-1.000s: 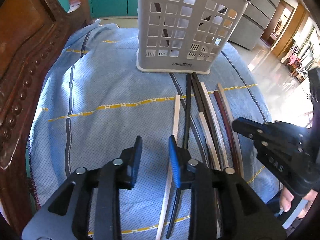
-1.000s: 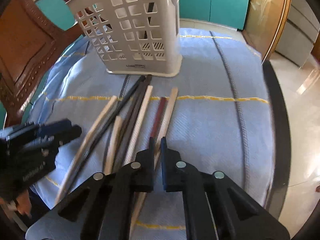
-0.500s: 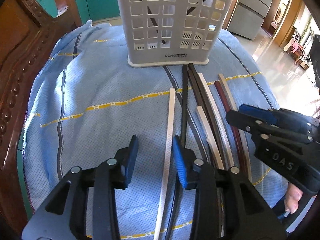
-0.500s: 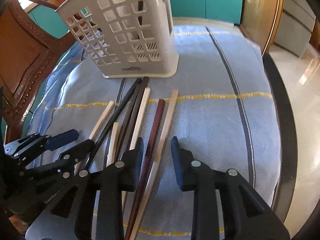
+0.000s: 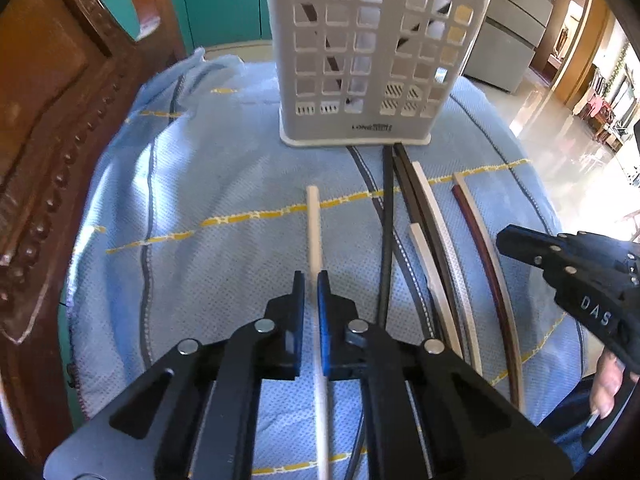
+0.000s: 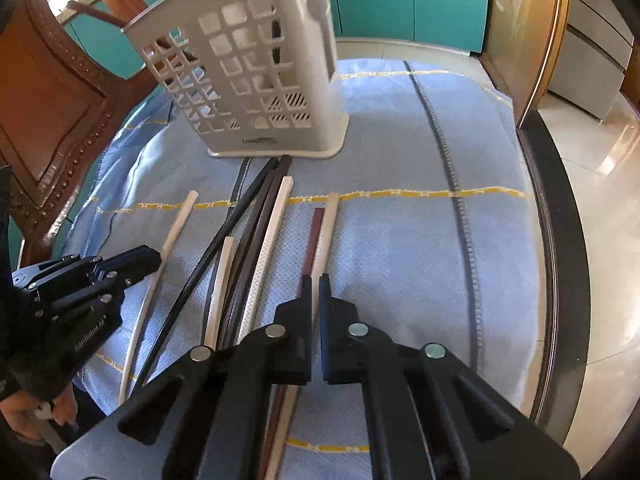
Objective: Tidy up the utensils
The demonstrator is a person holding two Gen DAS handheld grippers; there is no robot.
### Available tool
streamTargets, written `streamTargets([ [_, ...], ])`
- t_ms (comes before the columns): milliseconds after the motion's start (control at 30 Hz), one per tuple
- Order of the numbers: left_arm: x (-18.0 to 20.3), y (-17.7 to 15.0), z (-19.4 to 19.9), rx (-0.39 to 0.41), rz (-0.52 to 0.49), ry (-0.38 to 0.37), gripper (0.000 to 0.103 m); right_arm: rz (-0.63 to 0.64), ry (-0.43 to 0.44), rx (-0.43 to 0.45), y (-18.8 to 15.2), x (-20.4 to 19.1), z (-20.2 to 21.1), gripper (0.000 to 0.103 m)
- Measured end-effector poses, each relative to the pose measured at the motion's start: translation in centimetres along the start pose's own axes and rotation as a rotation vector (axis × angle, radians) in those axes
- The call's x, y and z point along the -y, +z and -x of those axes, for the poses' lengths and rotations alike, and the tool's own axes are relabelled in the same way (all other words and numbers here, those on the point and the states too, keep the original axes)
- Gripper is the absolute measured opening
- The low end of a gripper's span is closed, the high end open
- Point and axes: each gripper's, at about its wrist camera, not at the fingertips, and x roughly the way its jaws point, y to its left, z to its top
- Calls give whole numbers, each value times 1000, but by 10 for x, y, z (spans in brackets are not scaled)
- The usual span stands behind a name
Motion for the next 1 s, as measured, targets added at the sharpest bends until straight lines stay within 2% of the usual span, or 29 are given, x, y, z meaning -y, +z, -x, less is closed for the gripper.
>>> streamTargets([
  [167, -3, 0, 1, -8, 4, 0, 7, -19, 4, -28, 0, 1, -10, 5],
  [333, 2, 0, -2, -24, -5, 4, 7, -8, -11, -20, 0, -5, -15, 22],
  [567, 1, 4, -7, -29, 2, 6, 12, 17, -24, -11, 2, -14, -21, 24],
  [600, 1, 5, -7, -29, 5, 6, 13, 20, -23, -13, 2, -13, -20, 22],
  [633, -1, 3, -6, -29, 7, 5, 13, 21, -11, -17, 2, -13, -20, 15],
  [800, -7, 3, -2, -20, 25, 3, 13, -11, 64, -40, 0, -6, -18, 13],
  [833, -9, 4, -1, -17, 30, 1, 14, -19, 80, -37, 0, -4, -15, 5],
  [900, -12, 4, 0, -14, 42, -5, 14, -22, 88, -21, 2, -1, -9, 1],
  [1000, -15, 4, 2, -14, 57, -21, 17, -33, 66, -7, 4, 5, -4, 1],
])
